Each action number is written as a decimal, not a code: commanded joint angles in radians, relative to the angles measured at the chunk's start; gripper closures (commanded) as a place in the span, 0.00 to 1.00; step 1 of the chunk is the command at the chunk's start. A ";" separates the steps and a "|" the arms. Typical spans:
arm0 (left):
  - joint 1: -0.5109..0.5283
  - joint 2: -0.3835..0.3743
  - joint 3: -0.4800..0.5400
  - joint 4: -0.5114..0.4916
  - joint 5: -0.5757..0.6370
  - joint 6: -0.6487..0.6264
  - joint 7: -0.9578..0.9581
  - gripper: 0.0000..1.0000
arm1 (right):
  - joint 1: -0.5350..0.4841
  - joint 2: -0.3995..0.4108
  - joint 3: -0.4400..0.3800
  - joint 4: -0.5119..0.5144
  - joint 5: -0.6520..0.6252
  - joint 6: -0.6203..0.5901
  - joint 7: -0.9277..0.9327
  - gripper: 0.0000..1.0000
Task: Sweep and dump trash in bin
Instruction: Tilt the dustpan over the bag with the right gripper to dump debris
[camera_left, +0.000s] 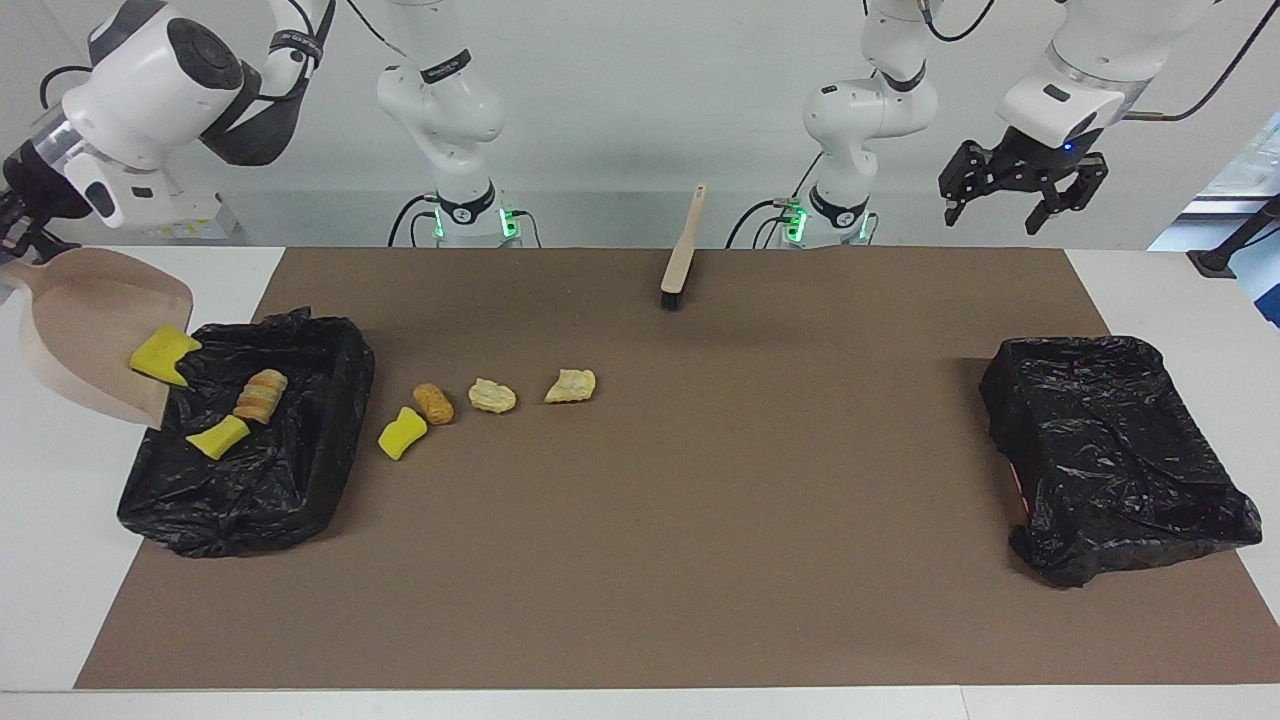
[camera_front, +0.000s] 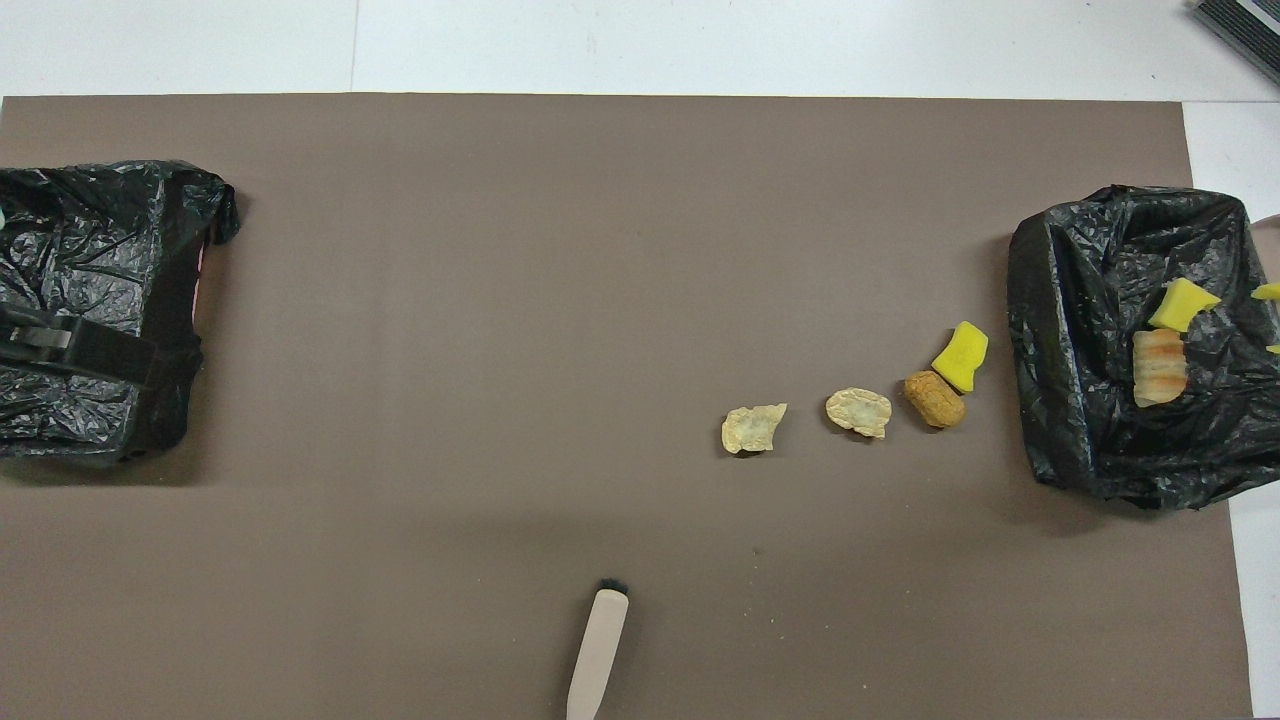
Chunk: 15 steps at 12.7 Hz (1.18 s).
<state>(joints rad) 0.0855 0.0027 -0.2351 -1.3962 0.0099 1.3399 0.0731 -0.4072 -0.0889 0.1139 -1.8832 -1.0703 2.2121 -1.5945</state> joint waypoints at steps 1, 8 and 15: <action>0.013 -0.016 -0.003 -0.010 -0.011 -0.010 0.004 0.00 | 0.025 -0.009 0.009 -0.036 0.073 -0.008 -0.022 1.00; 0.022 -0.016 0.000 -0.010 -0.011 -0.015 0.004 0.00 | 0.038 -0.026 0.013 -0.004 -0.165 -0.014 -0.002 1.00; 0.025 -0.017 0.002 -0.010 -0.011 -0.013 0.004 0.00 | 0.042 -0.014 0.015 -0.005 0.324 -0.103 -0.057 1.00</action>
<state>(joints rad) 0.0959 0.0026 -0.2297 -1.3962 0.0099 1.3380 0.0729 -0.3620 -0.1002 0.1217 -1.8892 -0.8734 2.1503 -1.6021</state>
